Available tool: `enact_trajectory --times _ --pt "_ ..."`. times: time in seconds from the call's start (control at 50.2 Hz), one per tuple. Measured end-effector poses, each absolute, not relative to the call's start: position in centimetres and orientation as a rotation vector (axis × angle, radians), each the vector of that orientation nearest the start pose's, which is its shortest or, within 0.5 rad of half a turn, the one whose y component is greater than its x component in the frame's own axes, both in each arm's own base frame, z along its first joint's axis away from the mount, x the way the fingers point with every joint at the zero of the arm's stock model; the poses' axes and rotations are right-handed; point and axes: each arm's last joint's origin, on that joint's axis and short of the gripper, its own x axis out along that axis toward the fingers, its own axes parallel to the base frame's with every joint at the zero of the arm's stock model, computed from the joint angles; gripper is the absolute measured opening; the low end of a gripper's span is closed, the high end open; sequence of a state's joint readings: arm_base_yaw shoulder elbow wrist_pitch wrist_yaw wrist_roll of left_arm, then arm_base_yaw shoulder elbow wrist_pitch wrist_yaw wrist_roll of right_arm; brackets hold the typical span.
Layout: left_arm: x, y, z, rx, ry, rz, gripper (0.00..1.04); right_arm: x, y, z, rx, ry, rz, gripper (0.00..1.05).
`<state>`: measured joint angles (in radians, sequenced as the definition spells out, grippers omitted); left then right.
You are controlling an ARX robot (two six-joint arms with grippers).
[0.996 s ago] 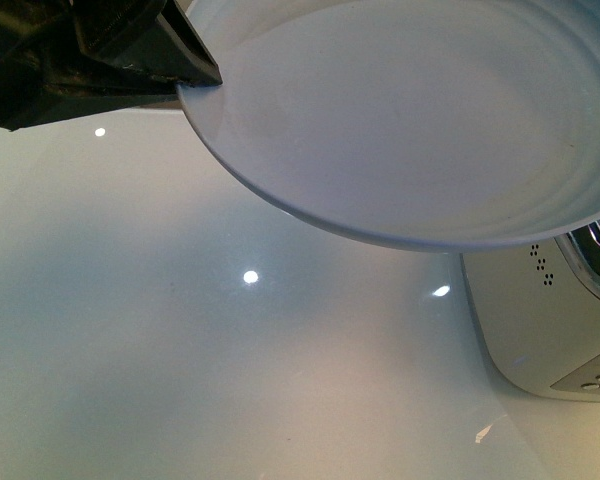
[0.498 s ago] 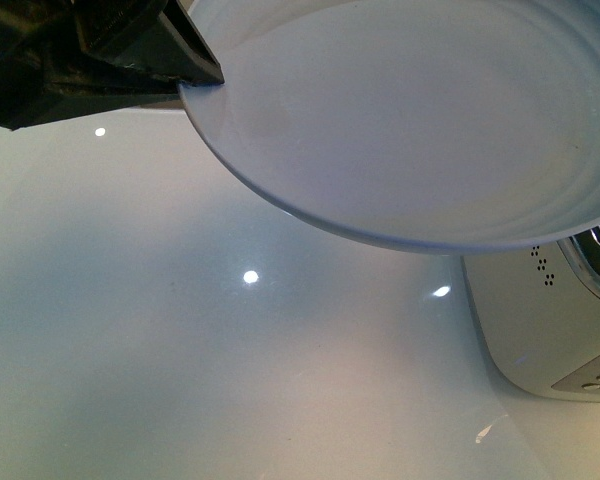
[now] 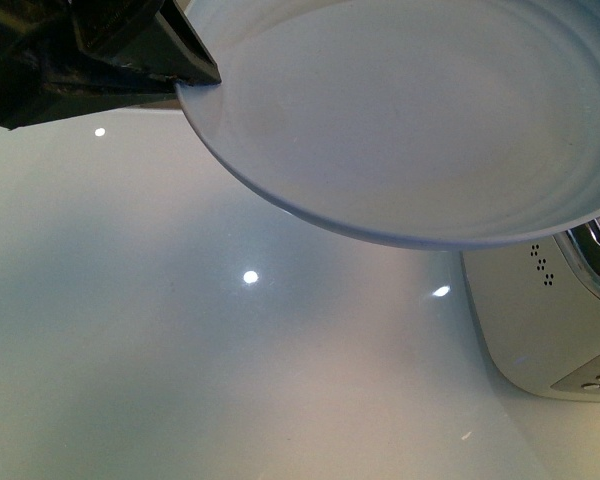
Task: Left arm holds plate, right arm toasts bread
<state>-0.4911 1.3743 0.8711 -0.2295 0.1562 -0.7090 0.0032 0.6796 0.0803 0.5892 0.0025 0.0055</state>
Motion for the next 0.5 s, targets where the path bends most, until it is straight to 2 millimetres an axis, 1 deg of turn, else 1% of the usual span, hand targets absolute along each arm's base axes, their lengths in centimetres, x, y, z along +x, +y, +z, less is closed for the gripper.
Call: enact_trajectory --times 0.299,0.379,0.498 --pt "24.8 -13.8 23.2 -0.529 0.914 -0.328 0.03 13.5 0.0 17.4 0.004 0.01 0.001 0.02" --pt "24.8 -13.8 23.2 -0.529 0.914 -0.328 0.03 13.3 0.0 17.0 0.003 -0.003 0.001 0.02" --pt "24.8 -13.8 23.3 -0.529 0.914 -0.329 0.03 12.9 0.0 17.1 0.003 -0.012 0.003 0.02"
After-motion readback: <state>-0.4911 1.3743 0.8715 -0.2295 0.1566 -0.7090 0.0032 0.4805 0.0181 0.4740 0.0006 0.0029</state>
